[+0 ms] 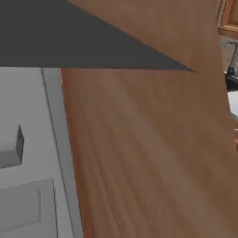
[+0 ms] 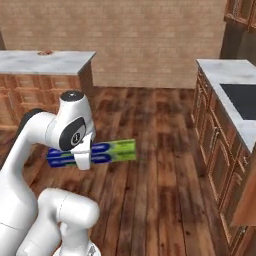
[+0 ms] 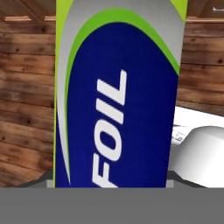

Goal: Retrieve the tupperware and aluminum foil from the cabinet and place them on the dining counter near the plate with fish and shrimp to prepare for storing leftovers.

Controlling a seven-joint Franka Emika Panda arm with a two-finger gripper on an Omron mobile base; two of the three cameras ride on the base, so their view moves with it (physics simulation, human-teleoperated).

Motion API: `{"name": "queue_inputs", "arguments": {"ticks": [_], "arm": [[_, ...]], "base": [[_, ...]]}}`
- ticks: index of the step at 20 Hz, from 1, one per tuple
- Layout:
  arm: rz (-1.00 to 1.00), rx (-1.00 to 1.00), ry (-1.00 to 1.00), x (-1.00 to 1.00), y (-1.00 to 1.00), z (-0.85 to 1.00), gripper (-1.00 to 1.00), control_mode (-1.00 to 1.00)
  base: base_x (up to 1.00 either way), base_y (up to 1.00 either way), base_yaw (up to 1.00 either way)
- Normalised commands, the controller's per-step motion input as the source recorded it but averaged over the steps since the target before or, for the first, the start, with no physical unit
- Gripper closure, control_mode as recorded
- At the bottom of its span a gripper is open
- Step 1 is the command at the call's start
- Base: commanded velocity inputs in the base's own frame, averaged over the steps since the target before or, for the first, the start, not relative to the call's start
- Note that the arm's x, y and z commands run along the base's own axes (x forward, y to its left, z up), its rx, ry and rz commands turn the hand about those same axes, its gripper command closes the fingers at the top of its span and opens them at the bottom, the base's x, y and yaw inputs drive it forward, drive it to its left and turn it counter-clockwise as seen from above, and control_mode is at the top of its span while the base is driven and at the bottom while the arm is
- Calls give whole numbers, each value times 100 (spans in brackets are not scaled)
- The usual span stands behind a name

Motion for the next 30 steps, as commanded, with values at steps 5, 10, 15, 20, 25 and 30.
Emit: {"name": "queue_inputs", "arguments": {"ticks": [5, 10, 15, 20, 25, 30], "arm": [[0, 0, 0, 0, 0, 0, 100, 100], [0, 0, 0, 0, 0, 0, 100, 100], [0, 0, 0, 0, 0, 0, 100, 100], [0, 0, 0, 0, 0, 0, 100, 100], [0, 0, 0, 0, 0, 0, 100, 100], [0, 0, 0, 0, 0, 0, 100, 100]], "base": [[90, 57, 43], [100, -9, 3], [100, -35, 0], [100, -33, 0], [100, -37, 0], [100, -36, 5]]}}
